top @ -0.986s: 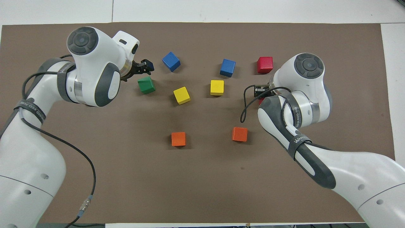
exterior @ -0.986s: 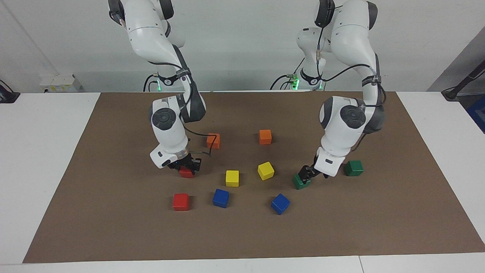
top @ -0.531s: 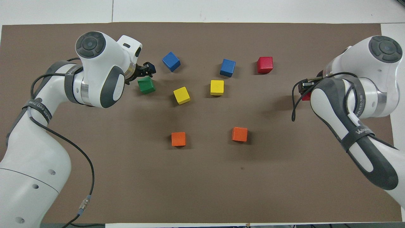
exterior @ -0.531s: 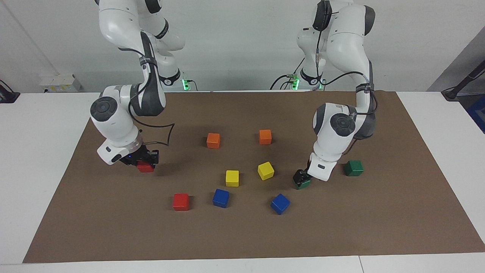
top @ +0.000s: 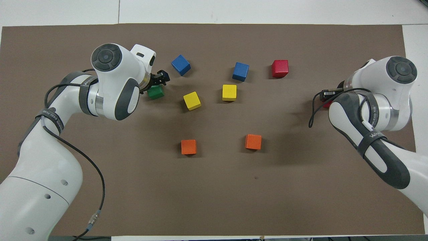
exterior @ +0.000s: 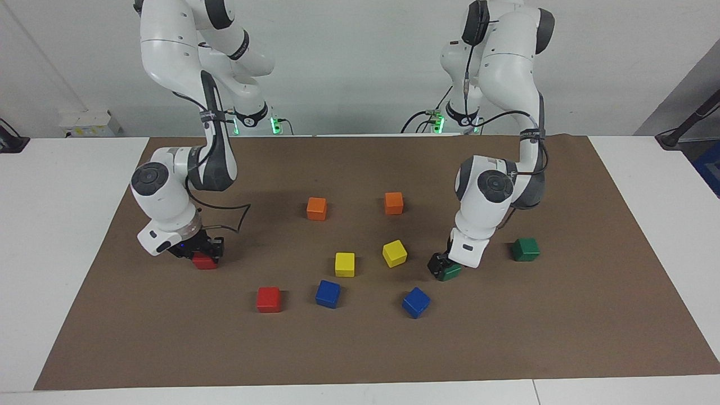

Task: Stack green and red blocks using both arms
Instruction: 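Stack green on green with the left gripper while the right gripper places red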

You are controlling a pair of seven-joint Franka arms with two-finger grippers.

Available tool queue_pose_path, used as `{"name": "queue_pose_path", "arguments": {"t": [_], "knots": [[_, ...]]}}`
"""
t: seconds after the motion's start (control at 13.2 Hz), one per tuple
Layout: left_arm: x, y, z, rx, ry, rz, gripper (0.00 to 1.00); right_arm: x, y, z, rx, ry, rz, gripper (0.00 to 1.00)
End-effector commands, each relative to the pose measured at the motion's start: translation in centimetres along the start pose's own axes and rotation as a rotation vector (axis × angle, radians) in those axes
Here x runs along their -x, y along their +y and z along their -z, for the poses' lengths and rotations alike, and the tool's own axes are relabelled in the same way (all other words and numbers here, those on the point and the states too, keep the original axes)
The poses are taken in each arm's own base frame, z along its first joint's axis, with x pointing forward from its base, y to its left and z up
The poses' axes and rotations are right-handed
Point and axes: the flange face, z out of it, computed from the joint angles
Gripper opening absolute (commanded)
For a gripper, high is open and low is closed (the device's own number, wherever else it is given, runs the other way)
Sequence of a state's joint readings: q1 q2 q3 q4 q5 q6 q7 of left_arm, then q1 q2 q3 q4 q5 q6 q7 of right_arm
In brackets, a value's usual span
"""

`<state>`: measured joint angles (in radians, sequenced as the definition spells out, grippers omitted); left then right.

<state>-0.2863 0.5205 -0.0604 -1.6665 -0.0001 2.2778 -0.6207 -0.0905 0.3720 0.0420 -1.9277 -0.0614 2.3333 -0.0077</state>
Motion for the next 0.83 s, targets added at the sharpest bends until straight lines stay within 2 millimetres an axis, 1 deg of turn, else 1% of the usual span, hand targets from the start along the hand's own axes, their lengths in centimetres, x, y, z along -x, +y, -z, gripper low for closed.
{"name": "queue_pose_path", "arguments": {"t": [0.0,0.08,0.15,0.23,0.3,0.38,0.45,0.53,0.61,0.68,0.76], "knots": [[0.9,-0.2,0.1,-0.018,0.016,0.036,0.17,-0.1,0.3,-0.3,0.003,0.025,-0.034,0.0],[1.5,0.5,0.0,-0.027,0.018,0.065,0.0,-0.1,0.3,-0.3,0.002,0.025,-0.041,0.0],[1.3,0.4,0.4,-0.061,0.033,0.071,0.0,-0.1,1.1,-0.3,0.002,0.026,-0.072,0.44],[0.8,0.4,1.5,-0.101,0.036,0.044,0.0,-0.1,1.0,-0.2,0.002,0.017,-0.084,0.99],[0.0,-0.2,2.7,-0.132,0.023,0.012,0.0,-0.3,0.9,0.4,0.004,0.013,-0.084,1.0],[-0.6,-1.5,4.8,-0.137,0.002,-0.066,0.0,-0.7,0.4,1.8,0.006,-0.002,-0.075,1.0],[-1.8,-4.4,6.7,-0.13,-0.025,-0.149,0.0,-1.6,-0.6,3.7,0.01,-0.025,-0.074,1.0],[-2.8,-6.9,8.2,-0.112,-0.052,-0.229,0.0,-2.6,-2.0,6.3,0.016,-0.042,-0.084,1.0],[-3.9,-9.3,8.6,-0.092,-0.072,-0.32,0.0,-3.5,-4.0,8.4,0.021,-0.052,-0.088,1.0],[-5.2,-12.2,8.8,-0.083,-0.082,-0.369,0.0,-4.4,-6.1,9.7,0.029,-0.042,-0.095,1.0],[-6.1,-14.4,9.1,-0.081,-0.092,-0.41,0.0,-5.3,-8.3,10.1,0.034,-0.024,-0.107,1.0]]}}
